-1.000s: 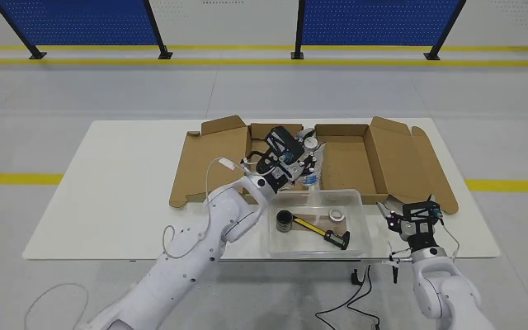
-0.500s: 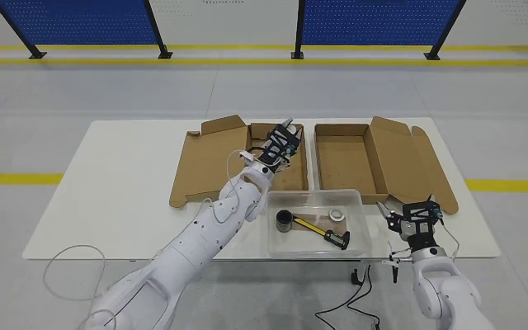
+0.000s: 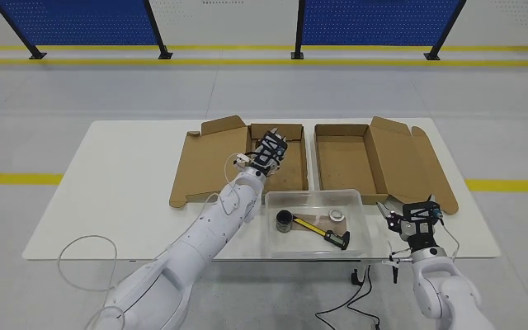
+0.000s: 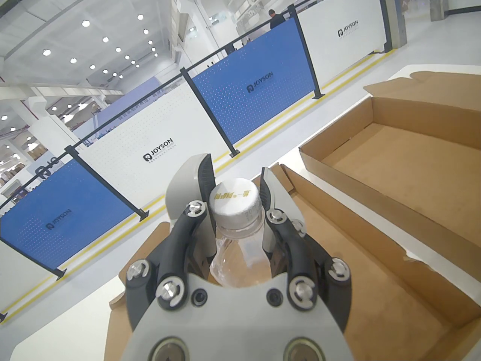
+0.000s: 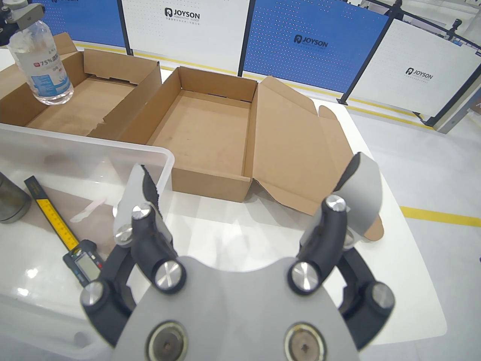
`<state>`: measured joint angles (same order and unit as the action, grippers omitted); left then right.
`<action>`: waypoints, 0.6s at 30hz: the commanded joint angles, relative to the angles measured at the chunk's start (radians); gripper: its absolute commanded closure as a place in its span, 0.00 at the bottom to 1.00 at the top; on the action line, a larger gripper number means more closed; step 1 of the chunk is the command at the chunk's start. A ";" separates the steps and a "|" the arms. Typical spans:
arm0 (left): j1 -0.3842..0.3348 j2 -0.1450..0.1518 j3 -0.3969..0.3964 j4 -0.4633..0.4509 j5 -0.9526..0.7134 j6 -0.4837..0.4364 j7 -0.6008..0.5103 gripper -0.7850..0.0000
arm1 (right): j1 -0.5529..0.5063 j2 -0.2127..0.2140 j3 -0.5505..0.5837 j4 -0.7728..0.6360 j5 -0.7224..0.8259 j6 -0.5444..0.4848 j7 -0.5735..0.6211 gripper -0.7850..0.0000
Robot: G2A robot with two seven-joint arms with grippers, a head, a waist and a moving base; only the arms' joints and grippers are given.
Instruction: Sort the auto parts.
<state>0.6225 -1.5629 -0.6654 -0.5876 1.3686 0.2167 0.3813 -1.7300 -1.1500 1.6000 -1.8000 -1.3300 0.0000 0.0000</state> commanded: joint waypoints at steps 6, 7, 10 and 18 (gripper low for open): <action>-0.021 -0.027 0.011 0.099 0.031 0.011 -0.009 0.00 | 0.000 0.000 0.000 0.000 0.000 0.000 0.000 0.00; -0.021 -0.030 0.008 0.105 0.025 0.015 -0.008 0.00 | 0.000 0.000 0.000 0.000 0.000 0.000 0.000 0.00; -0.024 -0.041 0.002 0.118 0.011 0.015 -0.001 0.00 | 0.000 0.000 0.000 0.000 0.000 0.000 0.000 0.00; -0.037 -0.053 -0.030 0.101 0.000 0.068 0.091 0.00 | 0.000 0.000 0.000 0.000 0.000 0.000 0.000 0.00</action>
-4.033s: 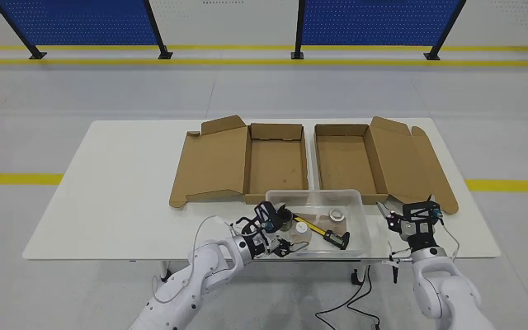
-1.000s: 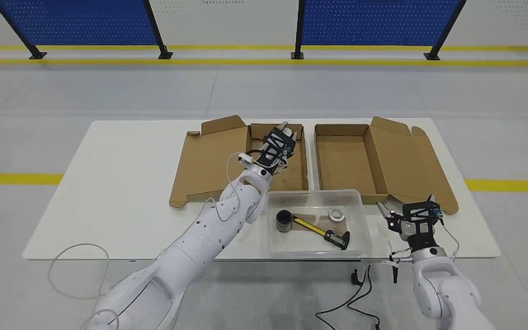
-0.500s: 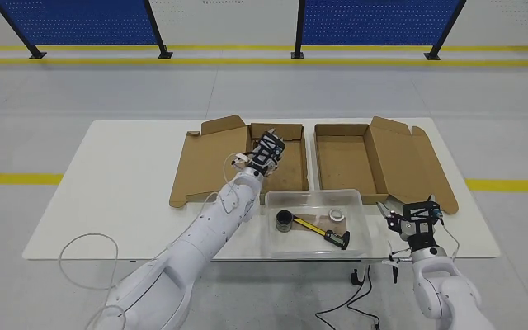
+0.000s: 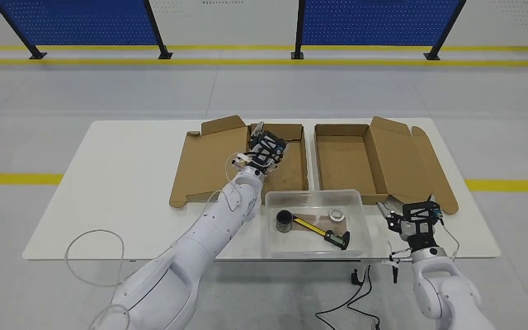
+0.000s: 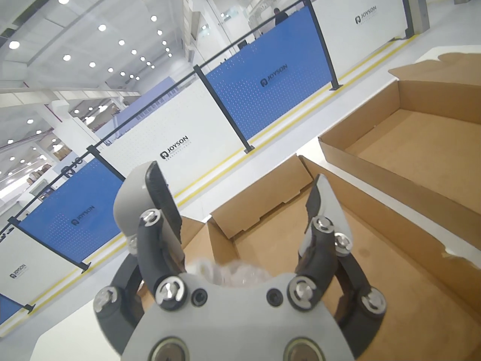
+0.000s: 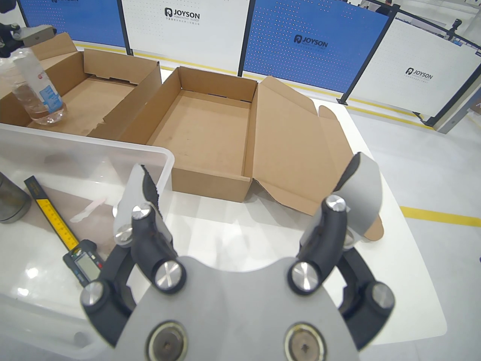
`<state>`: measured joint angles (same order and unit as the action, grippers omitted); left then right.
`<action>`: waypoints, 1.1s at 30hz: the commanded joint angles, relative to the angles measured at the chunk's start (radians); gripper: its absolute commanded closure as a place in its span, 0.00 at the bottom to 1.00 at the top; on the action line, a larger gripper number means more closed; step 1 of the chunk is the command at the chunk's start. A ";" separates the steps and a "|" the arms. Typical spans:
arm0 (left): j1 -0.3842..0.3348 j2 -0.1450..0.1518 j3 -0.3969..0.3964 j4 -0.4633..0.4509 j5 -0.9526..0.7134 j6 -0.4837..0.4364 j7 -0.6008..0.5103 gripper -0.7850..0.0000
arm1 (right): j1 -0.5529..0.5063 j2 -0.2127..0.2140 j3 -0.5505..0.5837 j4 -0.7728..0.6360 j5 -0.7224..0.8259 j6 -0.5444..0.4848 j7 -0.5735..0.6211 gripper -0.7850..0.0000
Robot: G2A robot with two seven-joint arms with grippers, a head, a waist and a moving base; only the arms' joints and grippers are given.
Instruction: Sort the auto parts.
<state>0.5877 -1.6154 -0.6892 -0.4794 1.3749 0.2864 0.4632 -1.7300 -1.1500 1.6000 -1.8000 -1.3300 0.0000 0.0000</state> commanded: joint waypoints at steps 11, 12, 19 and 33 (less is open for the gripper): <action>0.014 0.013 -0.056 -0.142 0.020 -0.023 0.016 0.00 | 0.000 0.000 0.000 0.000 0.000 0.000 0.000 0.00; 0.018 0.017 -0.058 -0.166 0.029 -0.055 -0.012 0.00 | 0.000 0.000 0.000 0.000 0.000 0.000 0.000 0.00; 0.109 0.085 -0.115 -0.439 0.161 -0.240 -0.242 0.00 | 0.000 0.000 0.000 0.000 0.000 0.000 0.000 0.00; 0.412 0.218 -0.320 -1.059 0.110 -0.969 -1.046 0.00 | 0.000 0.000 0.000 0.000 0.000 0.000 0.000 0.00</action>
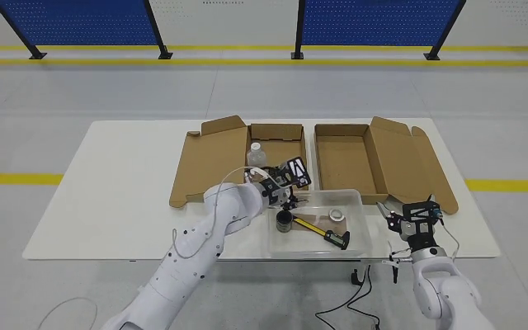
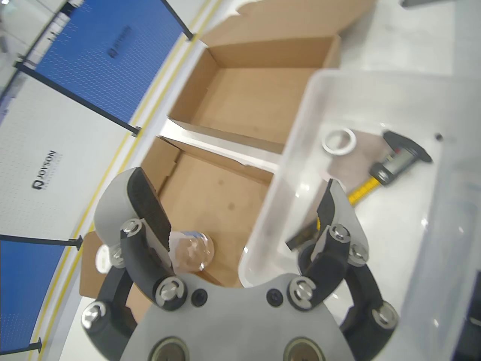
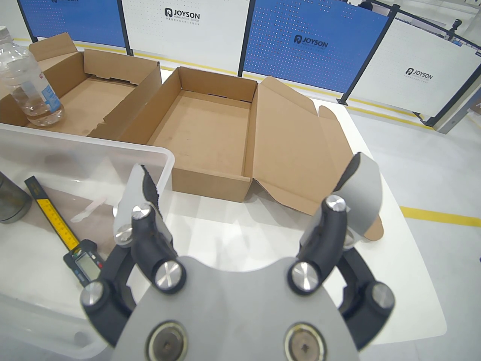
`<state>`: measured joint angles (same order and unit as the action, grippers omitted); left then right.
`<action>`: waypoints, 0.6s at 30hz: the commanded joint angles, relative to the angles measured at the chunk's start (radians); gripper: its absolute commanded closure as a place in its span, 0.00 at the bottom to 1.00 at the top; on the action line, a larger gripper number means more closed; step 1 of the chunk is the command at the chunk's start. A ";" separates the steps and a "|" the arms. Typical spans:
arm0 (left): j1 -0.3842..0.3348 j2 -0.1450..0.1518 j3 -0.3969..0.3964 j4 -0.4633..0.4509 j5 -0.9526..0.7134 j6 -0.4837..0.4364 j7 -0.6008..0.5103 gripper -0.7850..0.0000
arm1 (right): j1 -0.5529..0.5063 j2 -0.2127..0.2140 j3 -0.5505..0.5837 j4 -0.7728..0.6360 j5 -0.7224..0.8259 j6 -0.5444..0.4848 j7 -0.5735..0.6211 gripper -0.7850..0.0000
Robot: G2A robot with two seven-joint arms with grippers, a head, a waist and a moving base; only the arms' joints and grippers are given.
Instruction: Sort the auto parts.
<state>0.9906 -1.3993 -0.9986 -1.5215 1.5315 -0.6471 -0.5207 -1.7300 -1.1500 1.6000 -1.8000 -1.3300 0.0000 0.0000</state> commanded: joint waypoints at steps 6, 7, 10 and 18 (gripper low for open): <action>0.005 0.006 -0.010 -0.015 -0.289 -0.143 -0.339 0.00 | 0.000 0.000 0.000 0.000 0.000 0.000 0.000 0.00; -0.001 0.006 -0.007 -0.014 -0.334 -0.155 -0.370 0.00 | 0.000 0.000 0.000 0.000 0.000 0.000 0.000 0.00; -0.001 0.006 -0.007 -0.014 -0.334 -0.155 -0.370 0.00 | 0.000 0.000 0.000 0.000 0.000 0.000 0.000 0.00; -0.001 0.006 -0.007 -0.014 -0.334 -0.155 -0.370 0.00 | 0.000 0.000 0.000 0.000 0.000 0.000 0.000 0.00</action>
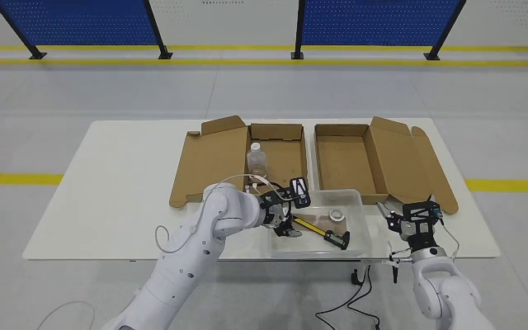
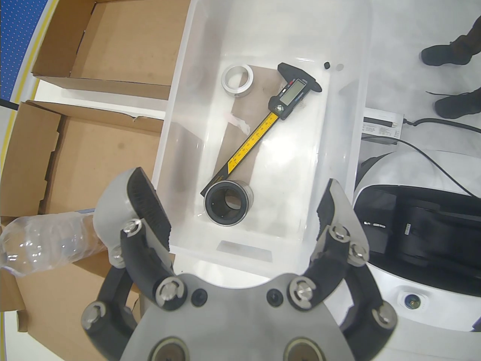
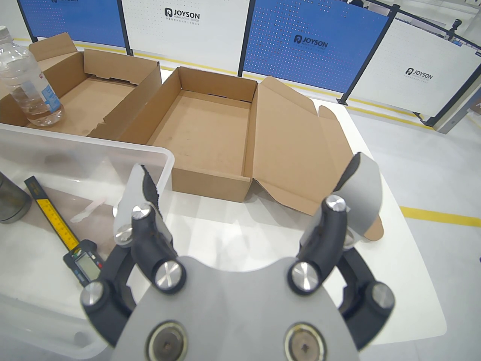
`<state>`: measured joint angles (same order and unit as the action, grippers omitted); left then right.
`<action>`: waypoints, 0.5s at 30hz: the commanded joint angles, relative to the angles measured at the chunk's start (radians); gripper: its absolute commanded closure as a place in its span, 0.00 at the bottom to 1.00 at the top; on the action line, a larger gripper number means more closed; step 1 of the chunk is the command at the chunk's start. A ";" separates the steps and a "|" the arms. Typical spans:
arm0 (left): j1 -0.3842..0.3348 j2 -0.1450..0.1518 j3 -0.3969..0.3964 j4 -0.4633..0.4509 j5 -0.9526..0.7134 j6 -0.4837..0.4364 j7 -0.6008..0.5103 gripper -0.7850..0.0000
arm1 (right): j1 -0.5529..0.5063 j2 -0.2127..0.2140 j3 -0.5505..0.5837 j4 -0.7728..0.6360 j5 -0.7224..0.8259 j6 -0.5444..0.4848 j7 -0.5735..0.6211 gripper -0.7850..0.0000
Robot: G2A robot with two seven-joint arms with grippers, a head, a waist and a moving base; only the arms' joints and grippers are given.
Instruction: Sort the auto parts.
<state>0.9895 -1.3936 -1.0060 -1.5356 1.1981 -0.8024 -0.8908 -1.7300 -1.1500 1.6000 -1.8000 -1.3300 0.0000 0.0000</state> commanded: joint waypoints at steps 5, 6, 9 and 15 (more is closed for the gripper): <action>0.000 0.000 0.000 0.000 -0.001 0.000 0.000 0.00 | 0.000 0.000 0.000 0.000 0.000 0.000 0.000 0.00; 0.009 0.000 0.003 0.004 -0.012 0.000 0.009 0.00 | 0.000 0.000 0.000 0.000 0.000 0.000 0.000 0.00; 0.028 0.001 0.008 0.006 -0.050 0.011 0.037 0.00 | 0.000 0.000 0.000 0.000 0.000 0.000 0.000 0.00; -0.024 -0.006 0.022 0.032 -0.188 0.080 0.018 0.00 | 0.000 0.000 0.000 0.000 0.000 0.000 0.000 0.00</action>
<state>0.9798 -1.3974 -0.9863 -1.5134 1.0486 -0.7400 -0.8657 -1.7300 -1.1500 1.6000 -1.8000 -1.3300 0.0000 0.0000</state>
